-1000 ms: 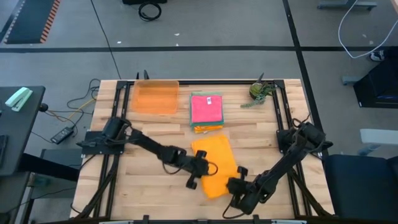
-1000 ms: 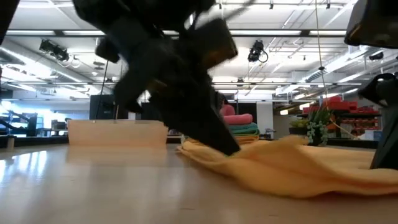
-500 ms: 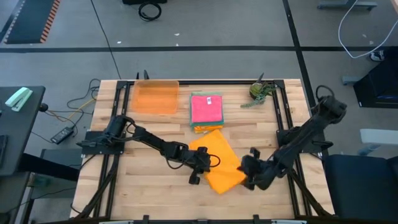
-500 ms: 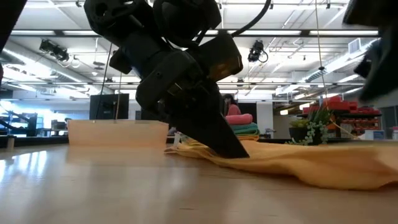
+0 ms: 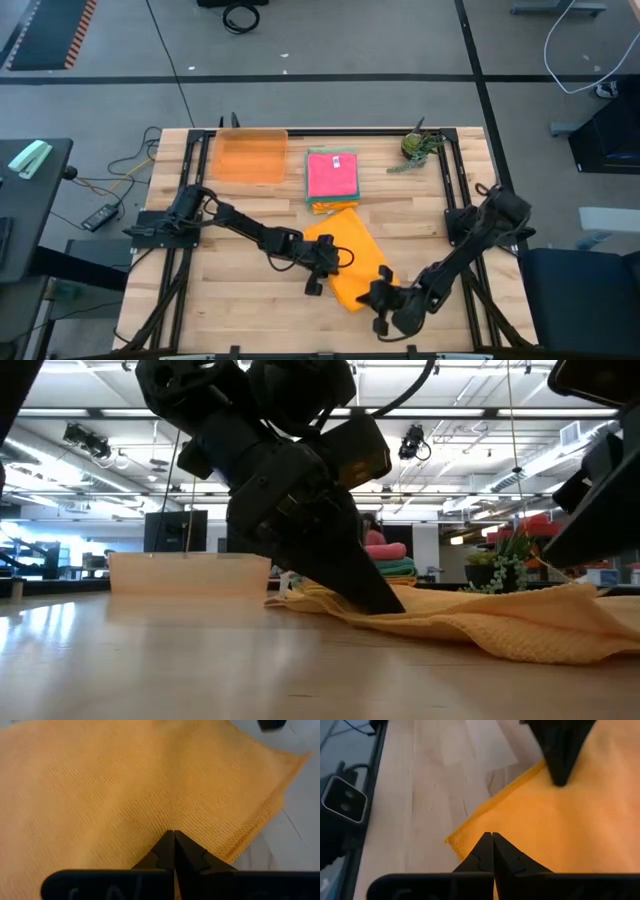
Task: Fold microfiber towels
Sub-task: Fold the orange towel
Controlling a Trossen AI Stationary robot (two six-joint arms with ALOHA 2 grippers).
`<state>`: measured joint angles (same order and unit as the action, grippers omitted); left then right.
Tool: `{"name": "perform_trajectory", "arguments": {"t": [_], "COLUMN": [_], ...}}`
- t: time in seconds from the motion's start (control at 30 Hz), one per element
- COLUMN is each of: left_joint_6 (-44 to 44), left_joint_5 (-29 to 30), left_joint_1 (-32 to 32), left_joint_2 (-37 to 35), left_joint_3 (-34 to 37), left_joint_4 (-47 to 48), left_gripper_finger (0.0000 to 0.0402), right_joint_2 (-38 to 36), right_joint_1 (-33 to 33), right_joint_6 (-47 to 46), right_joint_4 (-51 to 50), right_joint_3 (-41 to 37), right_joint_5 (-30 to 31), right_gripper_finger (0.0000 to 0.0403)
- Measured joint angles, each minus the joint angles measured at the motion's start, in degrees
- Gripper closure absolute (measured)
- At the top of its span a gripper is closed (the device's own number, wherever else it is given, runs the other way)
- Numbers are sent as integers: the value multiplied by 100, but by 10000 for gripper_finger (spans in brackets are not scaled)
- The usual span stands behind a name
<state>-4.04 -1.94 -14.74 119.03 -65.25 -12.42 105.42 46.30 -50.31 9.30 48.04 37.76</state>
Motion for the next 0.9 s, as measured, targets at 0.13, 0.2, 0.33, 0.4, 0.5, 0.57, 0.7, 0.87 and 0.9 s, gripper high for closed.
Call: {"name": "perform_trajectory", "arguments": {"t": [0.13, 0.2, 0.33, 0.4, 0.5, 0.57, 0.7, 0.87, 0.9], "left_joint_6": [392, 781, 1352, 1449, 1891, 2273, 2715, 3340, 3473], "left_joint_5": [350, 736, 1163, 1183, 1006, 928, 1207, 2034, 2220], "left_joint_1": [-115, -240, -491, -629, -901, -1117, -1421, -1542, -1554], "left_joint_2": [-266, -555, -1048, -1200, -1164, -906, -310, 114, 115], "left_joint_3": [7, 1, 0, -5, -6, -9, 6, 2, 4], "left_joint_4": [64, 34, 109, 189, 490, 426, -477, -963, -863], "left_gripper_finger": [387, 394, 390, 378, 360, 348, 317, 277, 270], "right_joint_2": [152, 151, 140, 141, 142, 142, 142, 142, 142], "right_joint_1": [0, -3, -15, -21, -60, -112, -219, -269, -269], "right_joint_6": [-14, -150, -246, -251, -236, -223, -218, -222, -232], "right_joint_4": [-121, -274, -419, -459, -492, -510, -592, -608, -610], "right_joint_3": [115, 114, 114, 114, 114, 114, 114, 112, 112], "right_joint_5": [-29, -25, -9, -7, 13, 15, 15, 12, -7], "right_gripper_finger": [403, 403, 403, 403, 403, 403, 403, 403, 403]}}
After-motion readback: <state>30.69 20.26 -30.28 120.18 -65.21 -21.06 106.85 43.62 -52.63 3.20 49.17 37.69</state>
